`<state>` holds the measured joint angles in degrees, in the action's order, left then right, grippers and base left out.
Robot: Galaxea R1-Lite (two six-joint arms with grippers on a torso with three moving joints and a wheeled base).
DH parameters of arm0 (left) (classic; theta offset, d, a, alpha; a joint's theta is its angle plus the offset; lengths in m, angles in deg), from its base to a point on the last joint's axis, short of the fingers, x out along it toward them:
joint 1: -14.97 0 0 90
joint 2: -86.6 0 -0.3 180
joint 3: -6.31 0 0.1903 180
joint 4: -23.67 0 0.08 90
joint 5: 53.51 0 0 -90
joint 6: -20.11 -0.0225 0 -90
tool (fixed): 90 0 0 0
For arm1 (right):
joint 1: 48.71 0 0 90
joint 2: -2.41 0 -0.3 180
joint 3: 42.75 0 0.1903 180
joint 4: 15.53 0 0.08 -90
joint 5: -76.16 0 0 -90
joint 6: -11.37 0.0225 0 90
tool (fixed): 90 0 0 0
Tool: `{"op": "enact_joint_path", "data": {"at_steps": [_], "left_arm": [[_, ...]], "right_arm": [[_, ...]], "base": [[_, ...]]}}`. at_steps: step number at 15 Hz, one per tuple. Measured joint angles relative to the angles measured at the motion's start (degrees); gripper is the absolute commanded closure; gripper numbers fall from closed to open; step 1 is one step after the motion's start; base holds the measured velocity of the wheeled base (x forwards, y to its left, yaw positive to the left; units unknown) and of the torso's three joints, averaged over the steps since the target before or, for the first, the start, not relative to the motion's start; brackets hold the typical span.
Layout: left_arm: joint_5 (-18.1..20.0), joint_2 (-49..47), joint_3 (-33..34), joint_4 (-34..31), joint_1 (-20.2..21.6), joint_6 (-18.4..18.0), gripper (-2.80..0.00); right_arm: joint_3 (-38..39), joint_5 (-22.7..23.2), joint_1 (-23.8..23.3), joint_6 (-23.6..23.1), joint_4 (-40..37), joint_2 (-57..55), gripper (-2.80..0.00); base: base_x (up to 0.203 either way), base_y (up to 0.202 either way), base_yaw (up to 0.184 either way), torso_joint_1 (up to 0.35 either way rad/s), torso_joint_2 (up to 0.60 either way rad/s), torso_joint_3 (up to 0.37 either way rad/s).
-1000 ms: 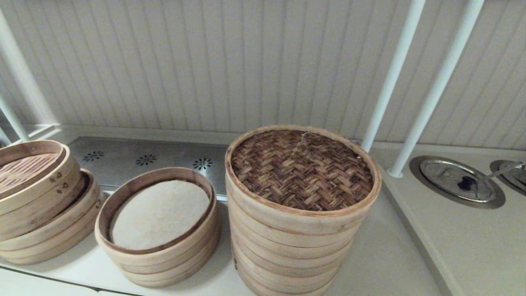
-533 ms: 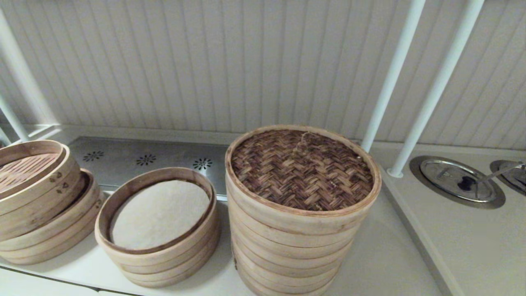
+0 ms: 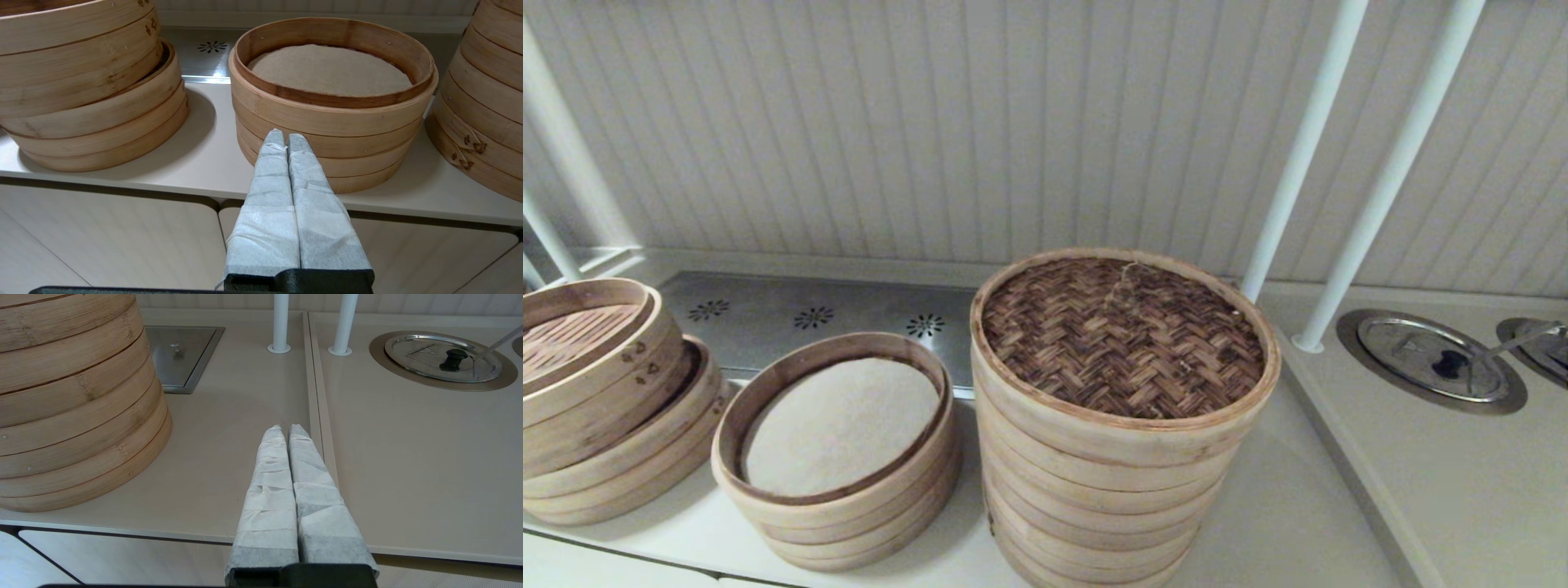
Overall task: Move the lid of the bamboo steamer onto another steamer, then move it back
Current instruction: Pick up the steamer
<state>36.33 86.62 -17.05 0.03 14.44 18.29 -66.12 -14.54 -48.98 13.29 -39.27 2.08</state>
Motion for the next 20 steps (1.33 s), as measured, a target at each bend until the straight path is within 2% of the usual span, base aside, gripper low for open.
{"op": "enact_joint_path", "data": {"at_steps": [13, 16, 20], "left_arm": [[0.1, 0.0, -1.3, -1.1, 0.0, -0.1, 0.00], [1.5, -1.4, -8.3, -4.0, 0.0, -0.1, 0.00], [5.0, -11.9, -18.7, -3.4, 0.0, 0.3, 0.00]], "right_arm": [[0.0, 0.0, 0.0, 0.0, 0.0, 0.0, 0.00], [0.0, 0.0, 0.0, 0.0, 0.0, 0.0, 0.00], [0.0, 0.0, 0.0, 0.0, 0.0, 0.0, 0.00]], "base": [[0.000, 0.000, 0.000, 0.000, 0.00, 0.000], [0.000, 0.000, 0.000, 0.000, 0.00, 0.000], [0.000, 0.000, 0.000, 0.000, 0.00, 0.000]]}}
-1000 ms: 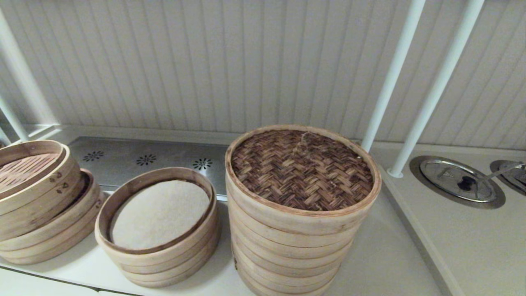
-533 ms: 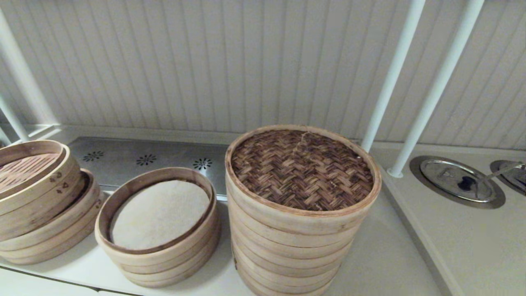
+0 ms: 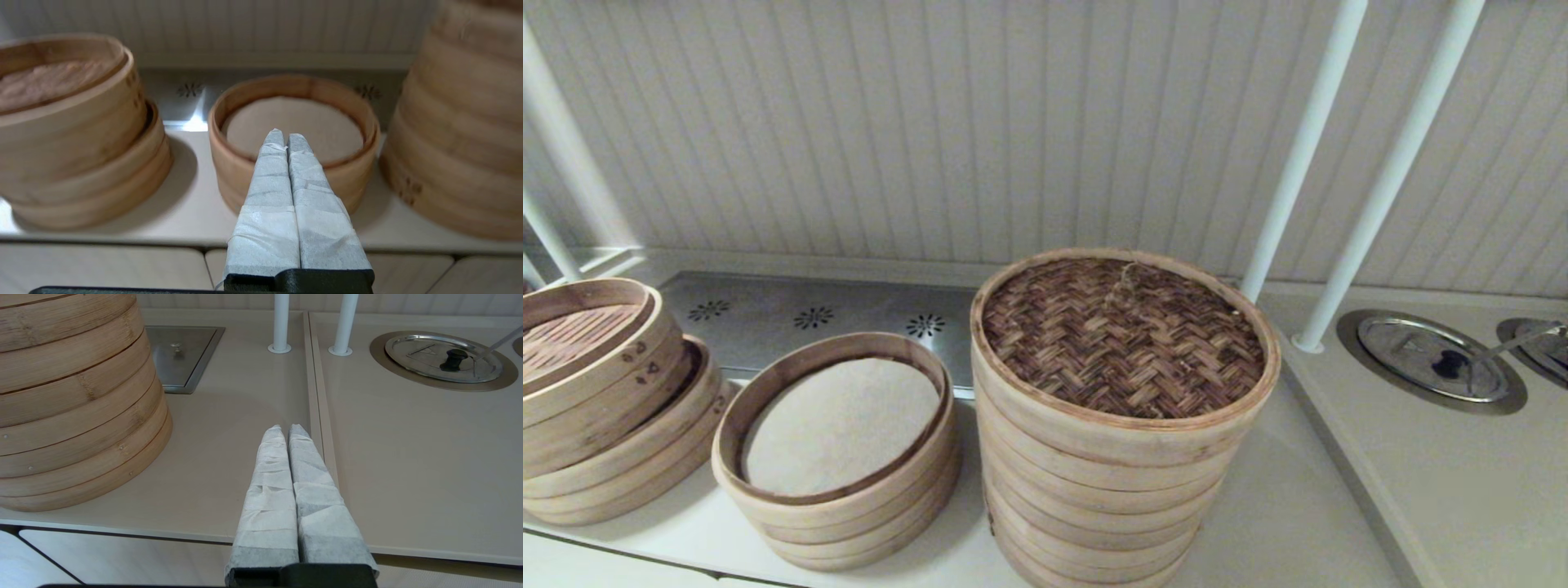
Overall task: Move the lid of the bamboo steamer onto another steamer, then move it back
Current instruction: Pick up the steamer
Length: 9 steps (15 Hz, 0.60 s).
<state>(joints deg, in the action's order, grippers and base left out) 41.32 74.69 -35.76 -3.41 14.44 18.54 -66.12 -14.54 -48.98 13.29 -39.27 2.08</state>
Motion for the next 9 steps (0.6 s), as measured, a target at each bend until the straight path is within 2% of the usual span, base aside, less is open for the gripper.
{"op": "enact_joint_path", "data": {"at_steps": [3, 6, 9], "left_arm": [[2.5, -11.3, -7.9, 3.3, 0.0, 0.0, 0.00], [5.8, -22.6, -18.6, 4.0, -0.3, 0.1, 0.00], [6.6, -31.1, -28.4, 1.0, -4.9, 0.1, 0.00]], "right_arm": [[0.0, 0.0, 0.0, 0.0, 0.0, 0.0, 0.00], [0.0, 0.0, 0.0, 0.0, 0.0, 0.0, 0.00], [0.0, 0.0, 0.0, 0.0, 0.0, 0.0, 0.00]], "base": [[0.000, 0.000, 0.000, 0.000, 0.00, 0.000], [0.000, 0.000, 0.000, 0.000, 0.00, 0.000], [0.000, 0.000, 0.000, 0.000, 0.00, 0.000]]}}
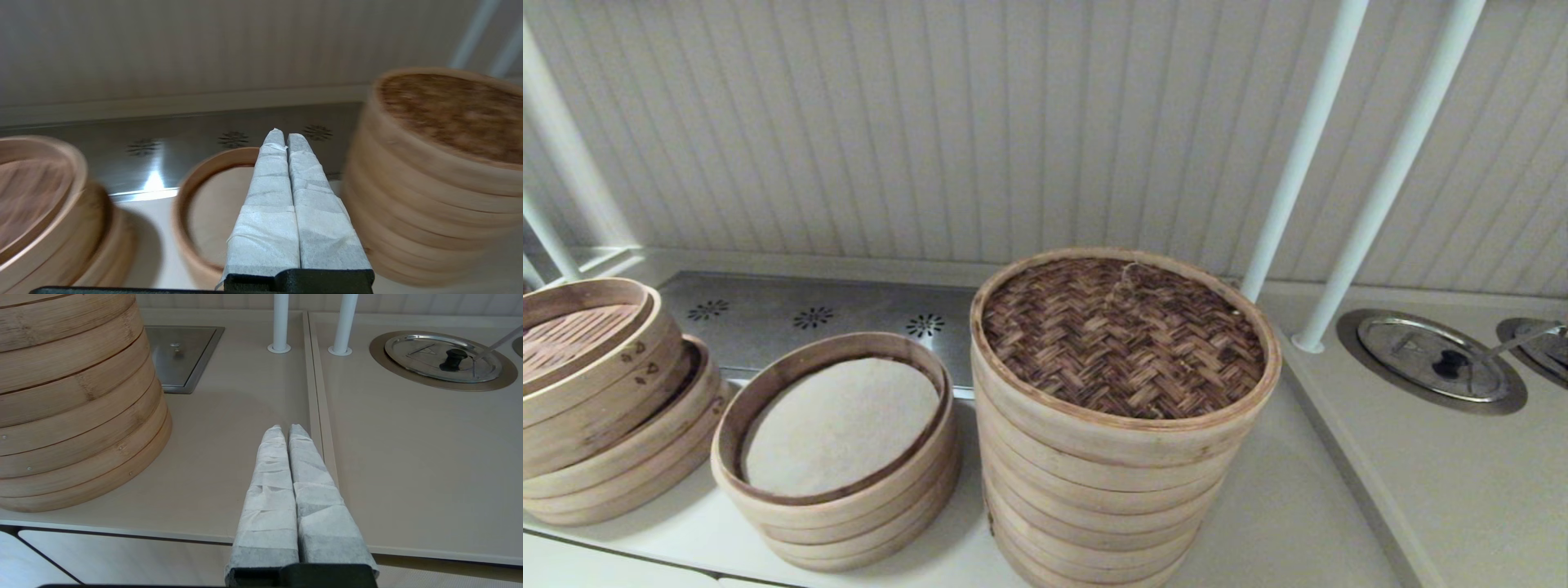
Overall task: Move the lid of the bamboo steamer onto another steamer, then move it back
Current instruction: Pick up the steamer
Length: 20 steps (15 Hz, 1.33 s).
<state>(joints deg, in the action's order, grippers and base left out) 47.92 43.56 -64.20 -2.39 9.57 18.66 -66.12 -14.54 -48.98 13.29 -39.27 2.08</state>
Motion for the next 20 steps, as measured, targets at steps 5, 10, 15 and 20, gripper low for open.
{"op": "enact_joint_path", "data": {"at_steps": [5, 10, 15, 20], "left_arm": [[-3.7, -10.7, -11.6, -3.8, -12.2, 3.9, 0.00], [-7.5, -22.8, -17.6, -2.9, -28.5, 5.0, 0.00], [1.0, -35.7, -23.9, -0.2, -34.4, 7.1, 0.00], [2.5, -44.2, -27.2, 3.2, -40.0, 9.3, -2.80]], "right_arm": [[0.0, 0.0, 0.0, 0.0, 0.0, 0.0, 0.00], [0.0, 0.0, 0.0, 0.0, 0.0, 0.0, 0.00], [0.0, 0.0, 0.0, 0.0, 0.0, 0.0, 0.00], [0.0, 0.0, 0.0, 0.0, 0.0, 0.0, 0.00]], "base": [[0.000, 0.000, 0.000, 0.000, 0.00, 0.000], [0.000, 0.000, 0.000, 0.000, 0.00, 0.000], [0.000, 0.000, 0.000, 0.000, 0.00, 0.000], [0.000, 0.000, 0.000, 0.000, 0.00, 0.000]]}}
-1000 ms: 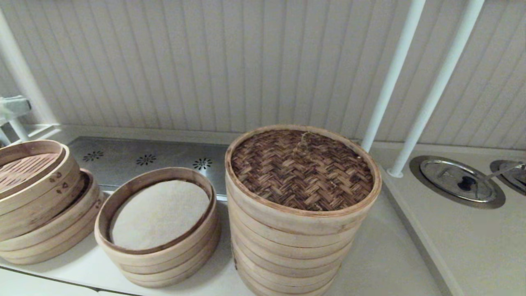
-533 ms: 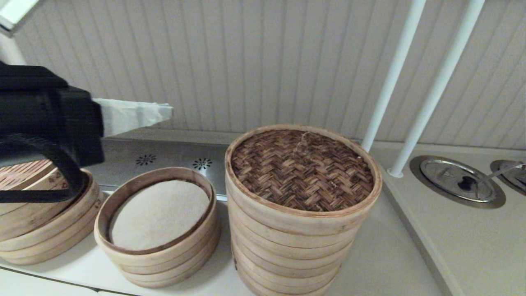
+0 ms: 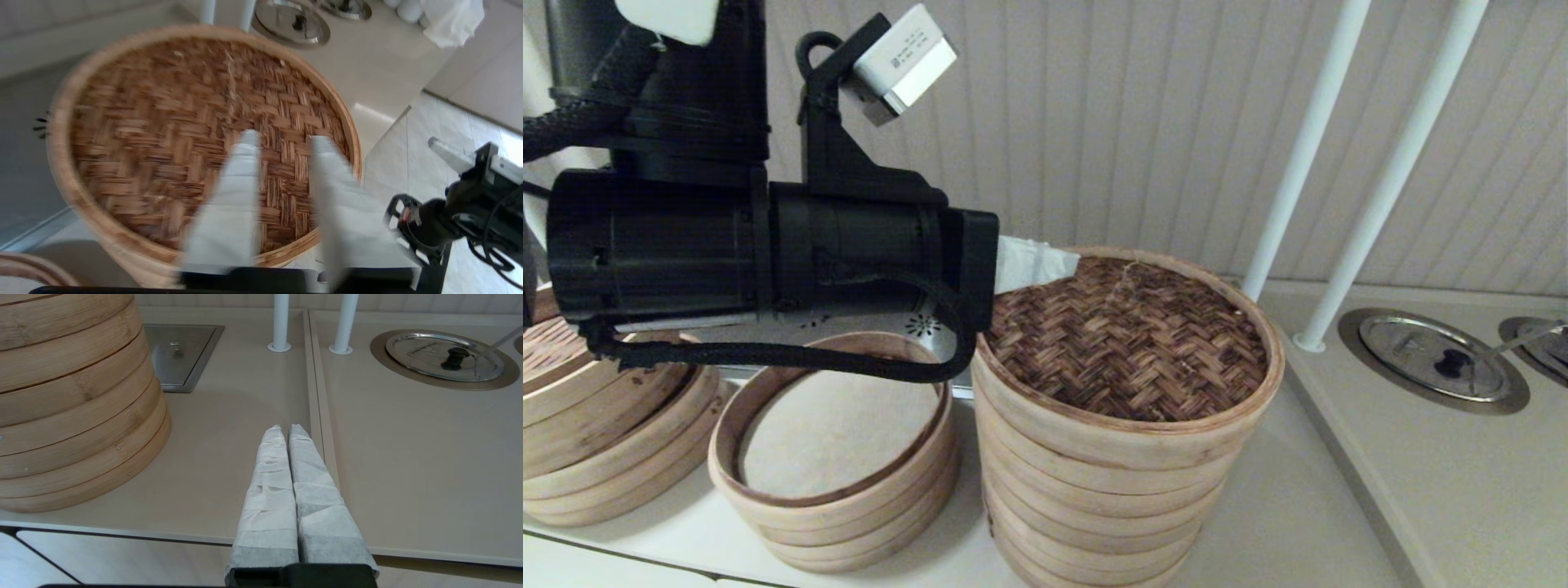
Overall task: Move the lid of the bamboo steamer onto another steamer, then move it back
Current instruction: Pick up the steamer
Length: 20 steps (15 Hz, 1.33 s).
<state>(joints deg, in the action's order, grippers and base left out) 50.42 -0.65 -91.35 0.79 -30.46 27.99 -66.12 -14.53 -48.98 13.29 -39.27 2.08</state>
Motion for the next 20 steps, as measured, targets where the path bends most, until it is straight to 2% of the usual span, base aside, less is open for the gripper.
{"op": "enact_joint_path", "data": {"at_steps": [3, 6, 10, 13, 16, 20], "left_arm": [[2.5, -2.0, 0.4, 0.0, -1.2, -0.6, -2.80], [2.4, -4.6, -0.1, 0.8, -1.6, -3.5, -2.80], [1.5, -9.9, -0.9, 6.8, -1.7, -4.7, -2.80], [0.9, -13.0, -2.3, 7.0, -1.6, -6.4, -2.80], [-2.1, -15.6, -3.7, 7.1, -1.6, -7.6, -2.80], [-2.9, -17.7, -5.3, 6.9, -1.6, -9.1, -2.80]], "right_arm": [[0.0, 0.0, 0.0, 0.0, 0.0, 0.0, 0.00], [0.0, 0.0, 0.0, 0.0, 0.0, 0.0, 0.00], [0.0, 0.0, 0.0, 0.0, 0.0, 0.0, 0.00], [0.0, 0.0, 0.0, 0.0, 0.0, 0.0, 0.00], [0.0, 0.0, 0.0, 0.0, 0.0, 0.0, 0.00], [0.0, 0.0, 0.0, 0.0, 0.0, 0.0, 0.00]], "base": [[0.000, 0.000, 0.000, 0.000, 0.00, 0.000], [0.000, 0.000, 0.000, 0.000, 0.00, 0.000], [0.000, 0.000, 0.000, 0.000, 0.00, 0.000], [0.000, 0.000, 0.000, 0.000, 0.00, 0.000], [0.000, 0.000, 0.000, 0.000, 0.00, 0.000], [0.000, 0.000, 0.000, 0.000, 0.00, 0.000]]}}
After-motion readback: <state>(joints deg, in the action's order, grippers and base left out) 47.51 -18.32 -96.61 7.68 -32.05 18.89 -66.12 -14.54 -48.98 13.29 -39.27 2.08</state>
